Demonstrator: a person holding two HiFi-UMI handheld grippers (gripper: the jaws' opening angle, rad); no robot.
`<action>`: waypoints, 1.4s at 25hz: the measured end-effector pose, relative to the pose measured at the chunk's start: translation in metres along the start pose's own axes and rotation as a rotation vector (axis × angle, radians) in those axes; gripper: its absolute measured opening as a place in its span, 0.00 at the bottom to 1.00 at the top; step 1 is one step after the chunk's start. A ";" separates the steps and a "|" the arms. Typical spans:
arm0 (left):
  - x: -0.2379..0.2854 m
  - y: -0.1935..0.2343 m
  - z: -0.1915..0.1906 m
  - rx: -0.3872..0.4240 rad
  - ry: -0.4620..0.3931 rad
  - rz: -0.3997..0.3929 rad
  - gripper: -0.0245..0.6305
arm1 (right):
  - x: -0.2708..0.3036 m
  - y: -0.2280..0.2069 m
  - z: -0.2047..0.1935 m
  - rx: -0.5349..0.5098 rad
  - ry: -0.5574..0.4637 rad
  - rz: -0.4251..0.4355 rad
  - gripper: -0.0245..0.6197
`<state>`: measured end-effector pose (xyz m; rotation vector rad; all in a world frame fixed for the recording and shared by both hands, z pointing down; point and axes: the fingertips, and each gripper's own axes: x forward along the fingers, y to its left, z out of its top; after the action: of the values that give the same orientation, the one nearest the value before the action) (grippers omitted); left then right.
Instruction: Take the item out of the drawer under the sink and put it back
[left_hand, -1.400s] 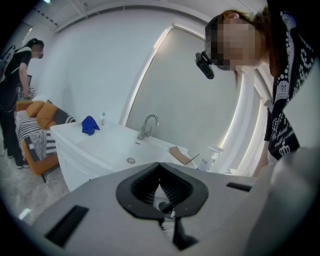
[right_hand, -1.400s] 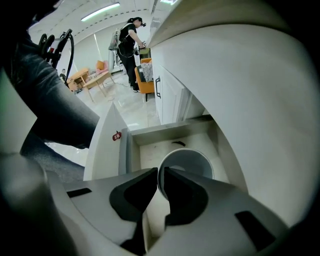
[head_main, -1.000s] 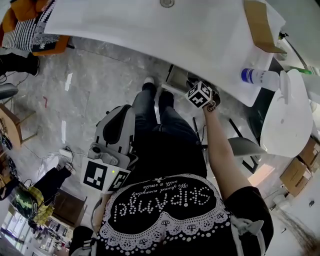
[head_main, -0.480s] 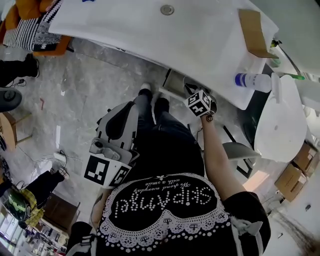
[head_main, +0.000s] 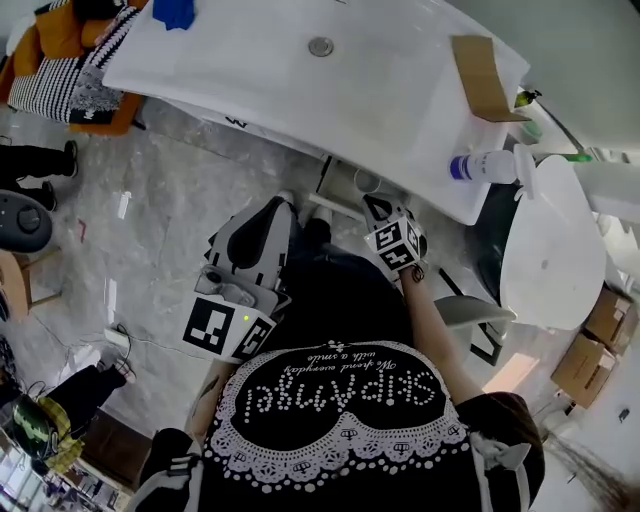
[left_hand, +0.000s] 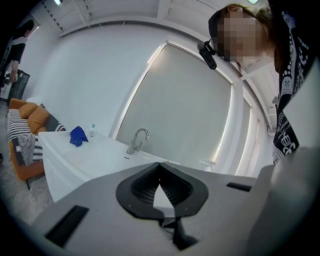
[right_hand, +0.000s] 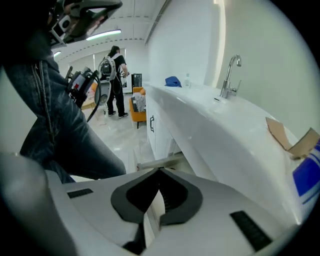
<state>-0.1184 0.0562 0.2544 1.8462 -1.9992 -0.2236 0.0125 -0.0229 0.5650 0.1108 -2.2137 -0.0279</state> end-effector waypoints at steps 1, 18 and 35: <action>0.003 -0.001 0.000 -0.003 -0.003 -0.011 0.04 | -0.007 -0.001 0.003 0.007 -0.020 -0.013 0.06; 0.036 -0.022 0.020 0.034 0.058 -0.276 0.04 | -0.133 -0.023 0.087 0.249 -0.352 -0.316 0.06; 0.014 0.003 0.032 0.033 0.054 -0.311 0.04 | -0.163 -0.008 0.131 0.276 -0.417 -0.404 0.06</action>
<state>-0.1349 0.0380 0.2295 2.1551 -1.6822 -0.2270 0.0054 -0.0185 0.3558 0.7642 -2.5622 0.0356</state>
